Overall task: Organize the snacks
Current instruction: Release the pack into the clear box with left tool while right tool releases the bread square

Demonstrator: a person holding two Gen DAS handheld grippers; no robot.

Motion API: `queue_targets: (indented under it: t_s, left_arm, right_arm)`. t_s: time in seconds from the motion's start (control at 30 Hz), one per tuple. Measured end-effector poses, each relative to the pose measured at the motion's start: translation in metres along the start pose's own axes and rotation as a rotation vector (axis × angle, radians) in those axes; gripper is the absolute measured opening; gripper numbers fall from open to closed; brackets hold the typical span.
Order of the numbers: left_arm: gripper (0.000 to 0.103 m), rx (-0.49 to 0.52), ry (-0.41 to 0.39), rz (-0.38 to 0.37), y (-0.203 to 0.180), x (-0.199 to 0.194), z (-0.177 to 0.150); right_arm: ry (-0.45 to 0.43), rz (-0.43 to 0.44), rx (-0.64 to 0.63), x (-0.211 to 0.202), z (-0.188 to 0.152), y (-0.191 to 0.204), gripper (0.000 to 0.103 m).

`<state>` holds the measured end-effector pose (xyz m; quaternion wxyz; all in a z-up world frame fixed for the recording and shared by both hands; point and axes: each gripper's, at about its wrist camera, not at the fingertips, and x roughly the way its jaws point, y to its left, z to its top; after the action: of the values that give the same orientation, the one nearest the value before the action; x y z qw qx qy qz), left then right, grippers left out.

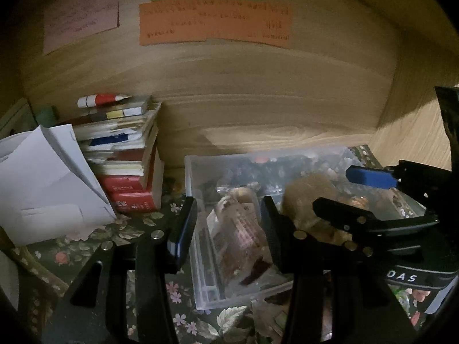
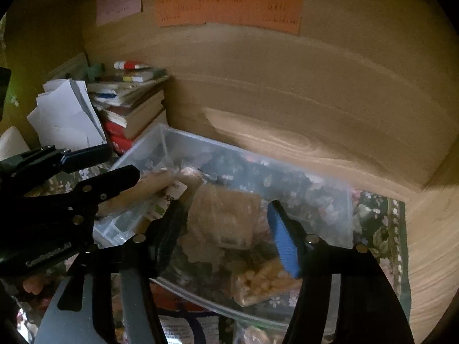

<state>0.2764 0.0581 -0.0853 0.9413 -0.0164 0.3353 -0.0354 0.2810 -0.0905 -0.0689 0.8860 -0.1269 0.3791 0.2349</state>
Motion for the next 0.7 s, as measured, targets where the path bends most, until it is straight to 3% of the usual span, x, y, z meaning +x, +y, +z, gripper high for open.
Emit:
queue_targets:
  t_s: [0.2,0.4,0.7]
  left_arm:
    - [0.047,0.004,-0.039,-0.007,-0.001,-0.03,-0.002]
    - [0.059,0.01,-0.068,-0.002,-0.002,-0.06,-0.012]
    - [0.08,0.005,-0.049,-0.003,-0.004,-0.096,-0.045]
  right_arm:
    - [-0.051,-0.018,0.004,-0.022,-0.004,0.001,0.059]
    - [-0.101,-0.033,0.014,-0.048,-0.016,0.003,0.061]
    - [-0.153,-0.059,0.045,-0.092,-0.056,-0.01,0.067]
